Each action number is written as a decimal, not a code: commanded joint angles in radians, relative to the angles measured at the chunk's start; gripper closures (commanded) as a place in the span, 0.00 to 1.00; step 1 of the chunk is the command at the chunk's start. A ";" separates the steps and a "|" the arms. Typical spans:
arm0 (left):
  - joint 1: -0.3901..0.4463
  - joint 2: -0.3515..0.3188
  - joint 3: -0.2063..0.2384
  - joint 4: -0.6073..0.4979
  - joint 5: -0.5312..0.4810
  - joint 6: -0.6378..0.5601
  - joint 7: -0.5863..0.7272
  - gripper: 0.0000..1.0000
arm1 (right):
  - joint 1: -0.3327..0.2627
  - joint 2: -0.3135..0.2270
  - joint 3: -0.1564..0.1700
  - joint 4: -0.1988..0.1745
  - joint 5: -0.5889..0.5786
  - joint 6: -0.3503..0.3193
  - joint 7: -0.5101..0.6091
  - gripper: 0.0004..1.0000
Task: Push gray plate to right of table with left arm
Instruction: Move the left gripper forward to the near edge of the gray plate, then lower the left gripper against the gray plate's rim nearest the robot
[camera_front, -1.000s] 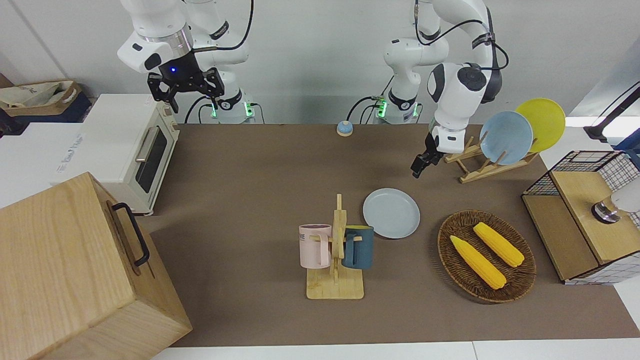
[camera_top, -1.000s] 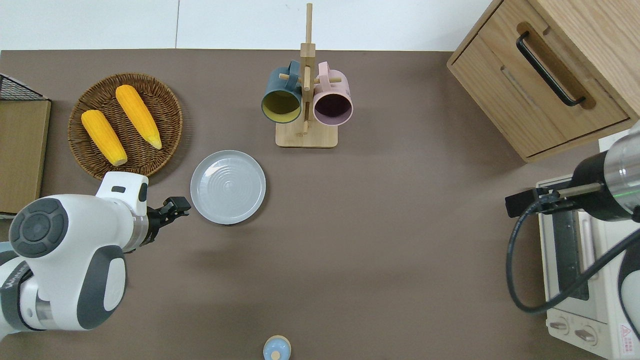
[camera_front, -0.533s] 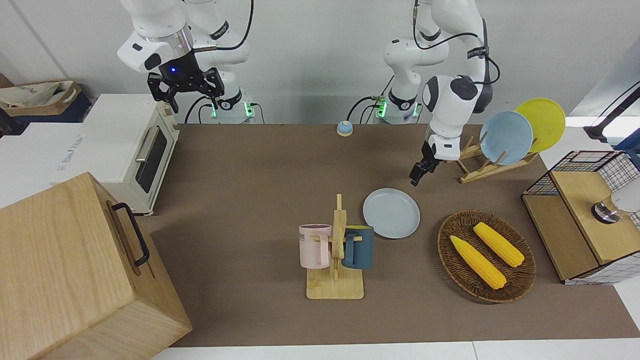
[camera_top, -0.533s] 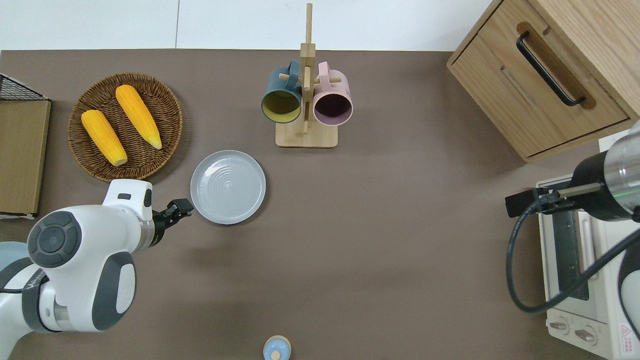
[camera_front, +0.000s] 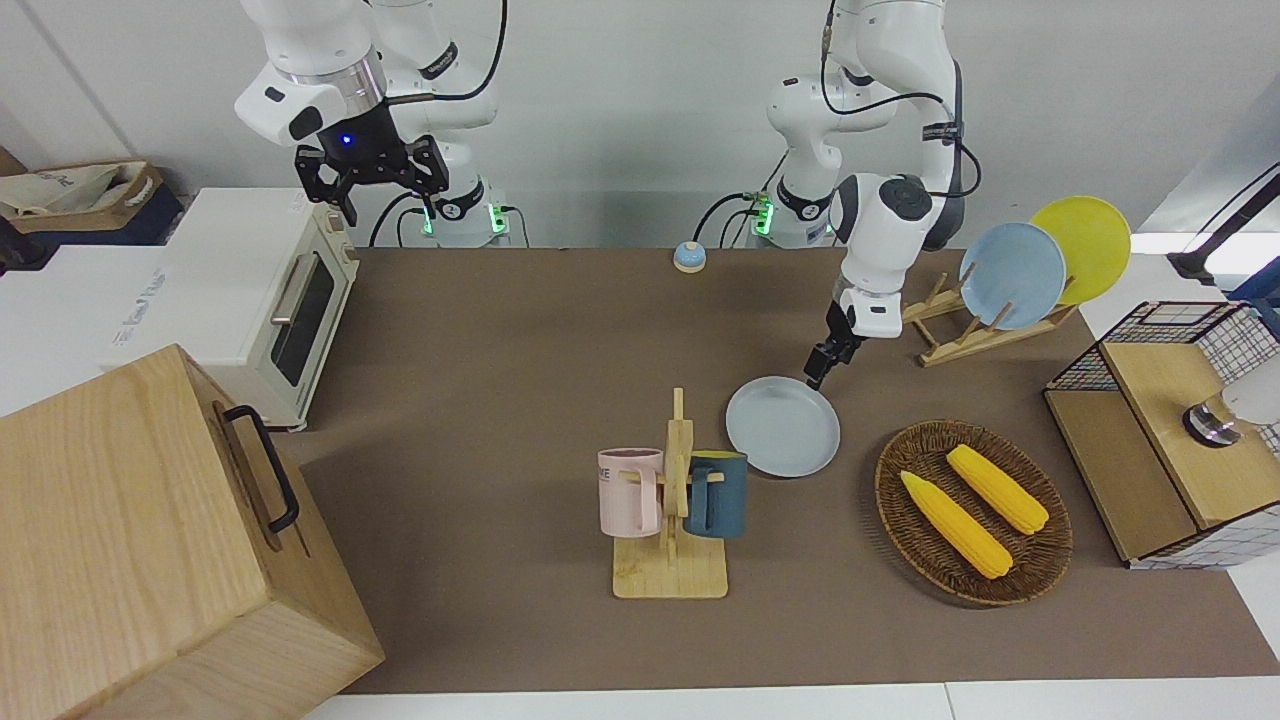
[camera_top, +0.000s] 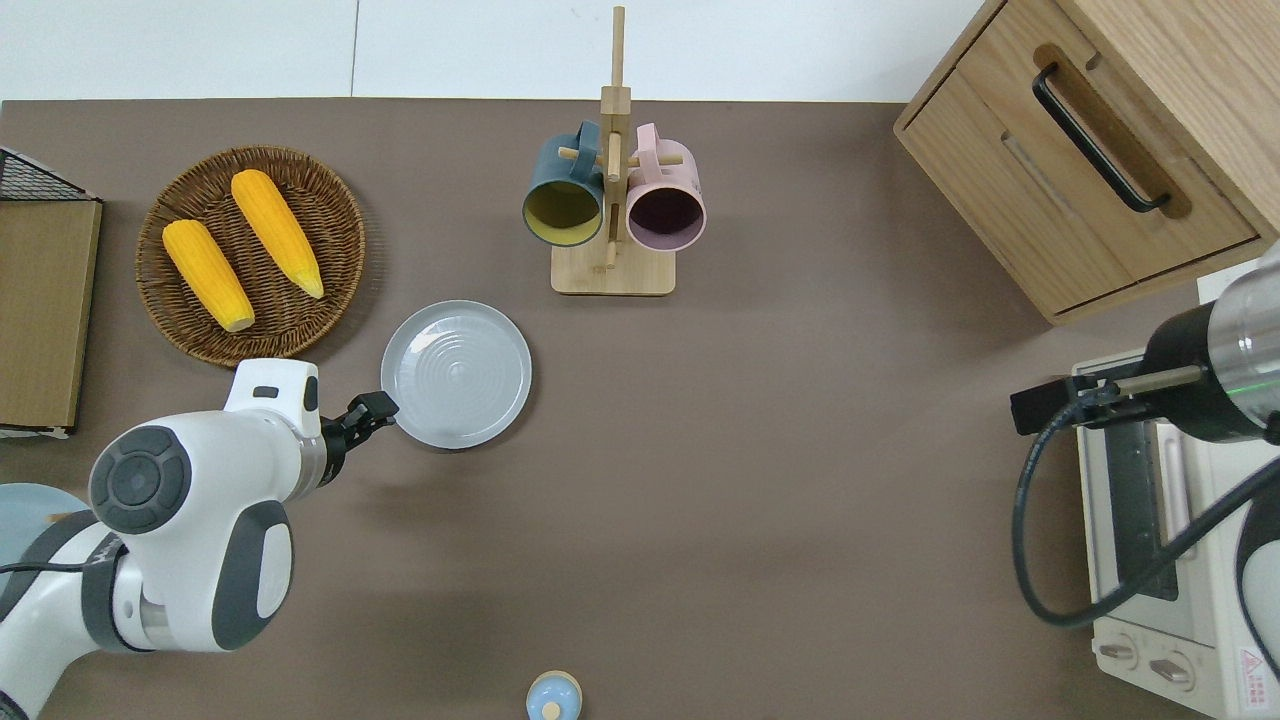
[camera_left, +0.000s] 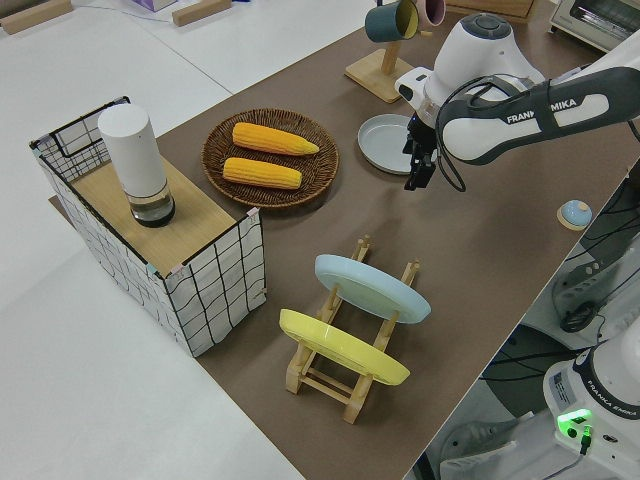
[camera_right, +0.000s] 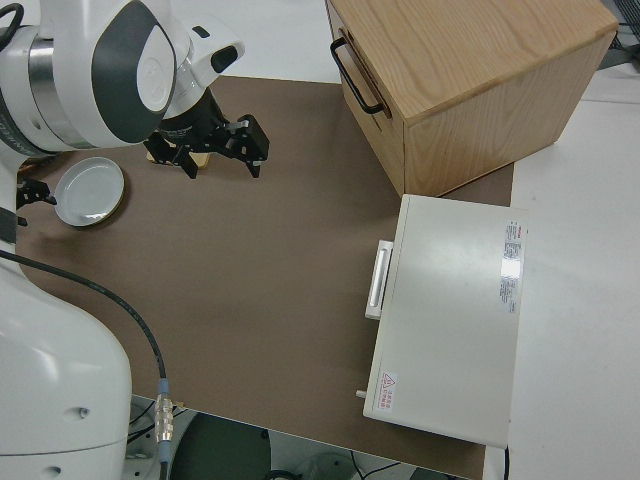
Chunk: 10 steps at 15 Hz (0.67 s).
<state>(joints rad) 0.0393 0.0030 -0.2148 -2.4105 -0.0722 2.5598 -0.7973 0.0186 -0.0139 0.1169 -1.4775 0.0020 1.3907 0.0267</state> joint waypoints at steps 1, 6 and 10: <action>-0.012 0.021 0.008 -0.019 0.022 0.060 -0.023 0.01 | -0.020 -0.003 0.015 0.008 0.010 -0.016 0.001 0.02; -0.033 0.064 0.008 -0.019 0.023 0.120 -0.023 0.01 | -0.020 -0.003 0.015 0.008 0.010 -0.015 0.001 0.02; -0.033 0.078 0.008 -0.019 0.023 0.142 -0.023 0.23 | -0.020 -0.003 0.013 0.008 0.010 -0.015 0.001 0.02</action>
<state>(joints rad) 0.0176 0.0760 -0.2154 -2.4147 -0.0667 2.6634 -0.7978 0.0186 -0.0139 0.1169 -1.4775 0.0020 1.3907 0.0267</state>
